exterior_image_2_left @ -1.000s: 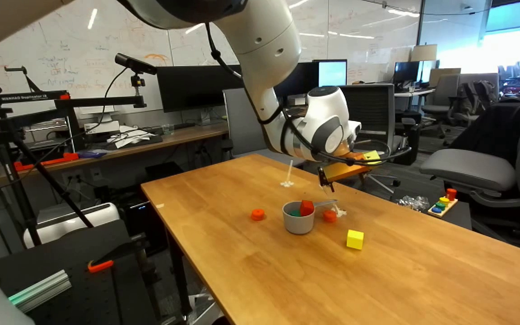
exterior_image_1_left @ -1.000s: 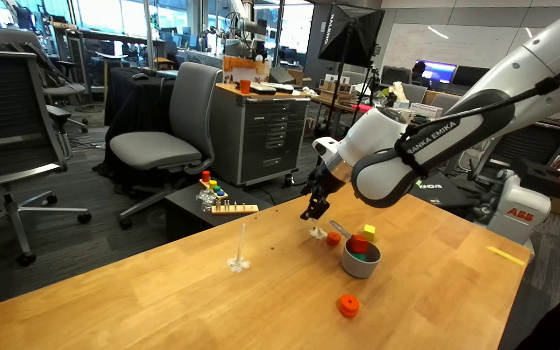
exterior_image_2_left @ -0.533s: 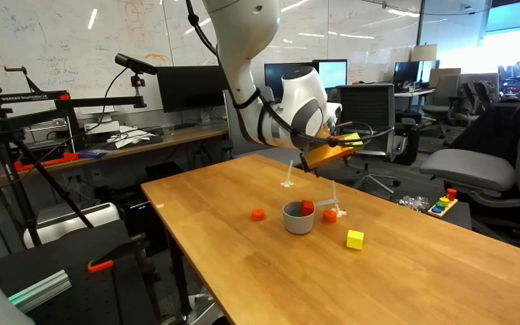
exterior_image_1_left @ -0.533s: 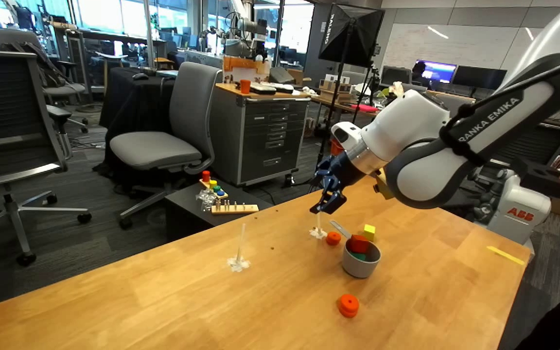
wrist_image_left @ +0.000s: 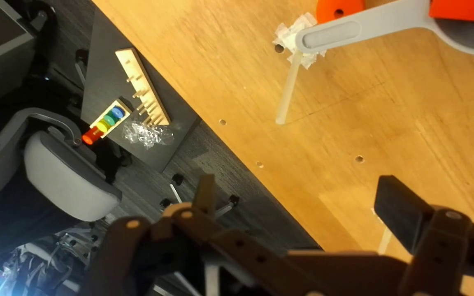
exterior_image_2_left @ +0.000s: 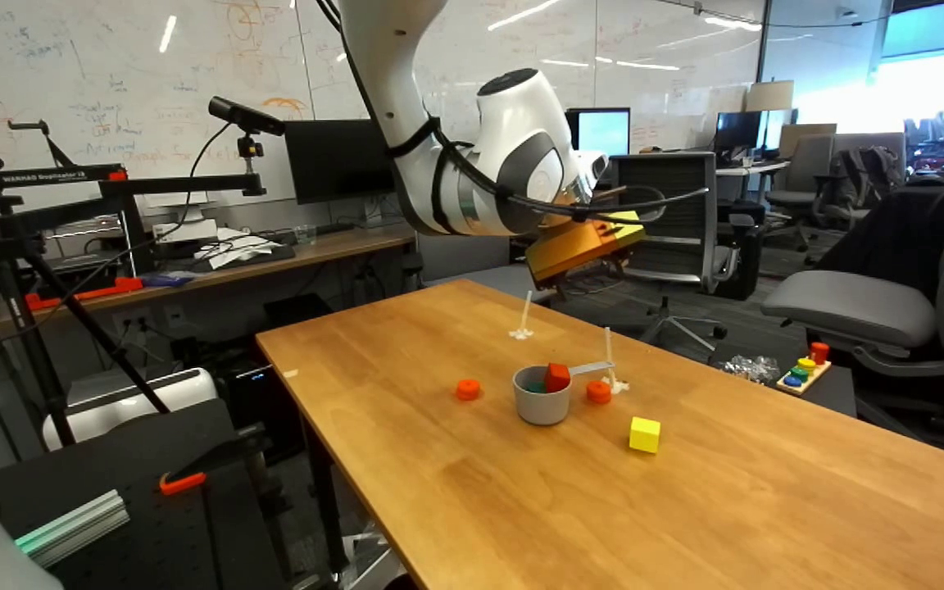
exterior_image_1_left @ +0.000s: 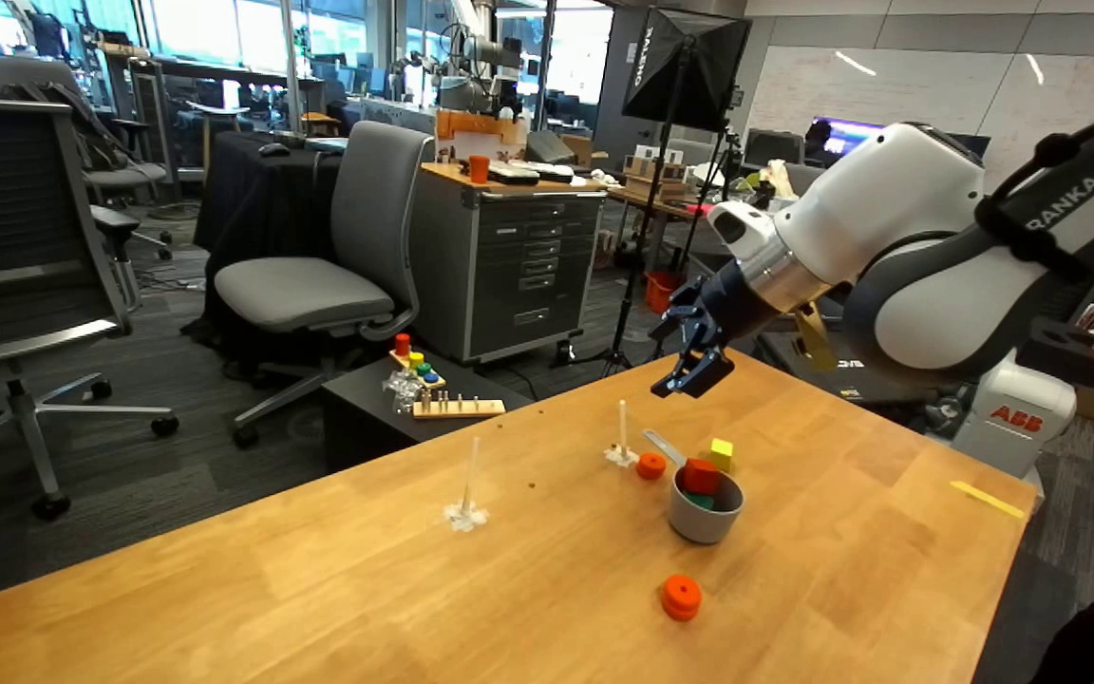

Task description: Put the green, orange and yellow b=objects and put them in the pot

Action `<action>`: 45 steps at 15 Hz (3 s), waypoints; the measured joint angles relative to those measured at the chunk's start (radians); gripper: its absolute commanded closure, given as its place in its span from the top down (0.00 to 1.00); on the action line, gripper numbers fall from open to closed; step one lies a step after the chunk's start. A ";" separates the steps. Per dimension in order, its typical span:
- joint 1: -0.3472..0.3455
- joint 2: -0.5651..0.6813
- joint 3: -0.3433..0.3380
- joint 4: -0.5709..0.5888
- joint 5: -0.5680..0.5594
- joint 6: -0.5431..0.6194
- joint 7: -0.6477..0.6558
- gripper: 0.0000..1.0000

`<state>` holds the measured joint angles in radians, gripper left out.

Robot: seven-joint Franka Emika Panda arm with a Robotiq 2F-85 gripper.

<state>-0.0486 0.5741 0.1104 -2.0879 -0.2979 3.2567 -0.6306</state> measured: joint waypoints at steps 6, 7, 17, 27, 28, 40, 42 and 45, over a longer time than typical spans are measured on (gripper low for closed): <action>0.001 0.003 0.008 -0.006 0.002 0.010 0.077 1.00; 0.001 0.003 0.012 -0.008 0.005 0.019 0.120 1.00; -0.084 -0.064 -0.005 -0.106 0.044 0.216 0.422 1.00; -0.473 -0.087 0.294 -0.119 0.066 -0.080 0.543 1.00; -0.506 -0.087 0.323 -0.117 0.078 -0.117 0.543 1.00; -0.314 -0.046 0.100 -0.016 0.246 -0.266 0.473 1.00; -0.254 -0.017 0.040 0.025 0.240 -0.266 0.465 1.00; -0.206 0.042 0.000 0.084 0.238 -0.268 0.445 1.00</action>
<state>-0.2544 0.6159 0.1106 -2.0037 -0.0598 2.9885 -0.1861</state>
